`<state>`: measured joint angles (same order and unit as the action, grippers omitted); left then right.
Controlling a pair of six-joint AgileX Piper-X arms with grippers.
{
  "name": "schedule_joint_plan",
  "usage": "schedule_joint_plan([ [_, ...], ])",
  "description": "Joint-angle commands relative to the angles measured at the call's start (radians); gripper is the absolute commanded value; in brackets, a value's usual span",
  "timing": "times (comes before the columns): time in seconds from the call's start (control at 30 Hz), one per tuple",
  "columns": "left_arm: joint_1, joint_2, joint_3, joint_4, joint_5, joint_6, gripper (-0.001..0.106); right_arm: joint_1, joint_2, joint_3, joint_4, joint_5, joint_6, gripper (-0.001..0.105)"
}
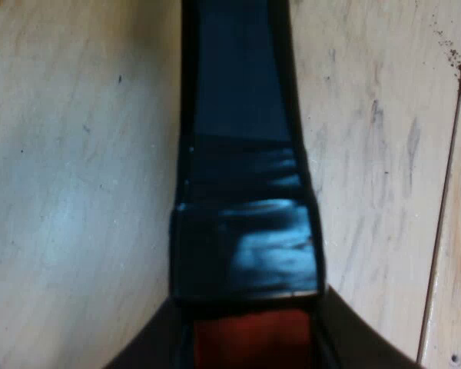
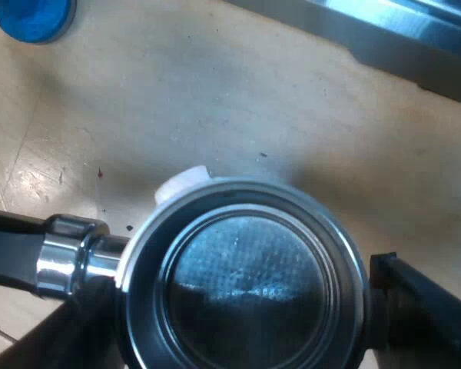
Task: Put the handle in the coffee machine
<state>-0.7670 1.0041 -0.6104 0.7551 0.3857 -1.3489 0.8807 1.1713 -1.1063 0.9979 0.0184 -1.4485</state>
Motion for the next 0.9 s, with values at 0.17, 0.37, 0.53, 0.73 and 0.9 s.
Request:
schedule_joint_plan([
  [0.17,-0.006,-0.003,-0.004,-0.006,0.089,0.021,0.0,-0.003,-0.017,-0.011,0.041,-0.013,0.009,0.083],
  [0.37,-0.006,-0.003,-0.004,-0.013,0.103,0.021,0.0,-0.003,-0.017,-0.011,0.038,-0.018,0.002,0.105],
  [0.53,-0.006,-0.003,-0.004,-0.013,0.103,0.021,0.0,-0.003,-0.017,-0.011,0.039,0.031,-0.005,0.105],
  [0.73,0.01,-0.017,-0.004,-0.011,0.093,0.004,0.0,-0.003,-0.056,-0.011,0.039,0.072,-0.014,0.105],
  [0.9,0.061,-0.065,-0.004,-0.011,0.09,-0.007,0.0,-0.003,-0.121,-0.011,0.039,0.114,-0.016,0.105],
])
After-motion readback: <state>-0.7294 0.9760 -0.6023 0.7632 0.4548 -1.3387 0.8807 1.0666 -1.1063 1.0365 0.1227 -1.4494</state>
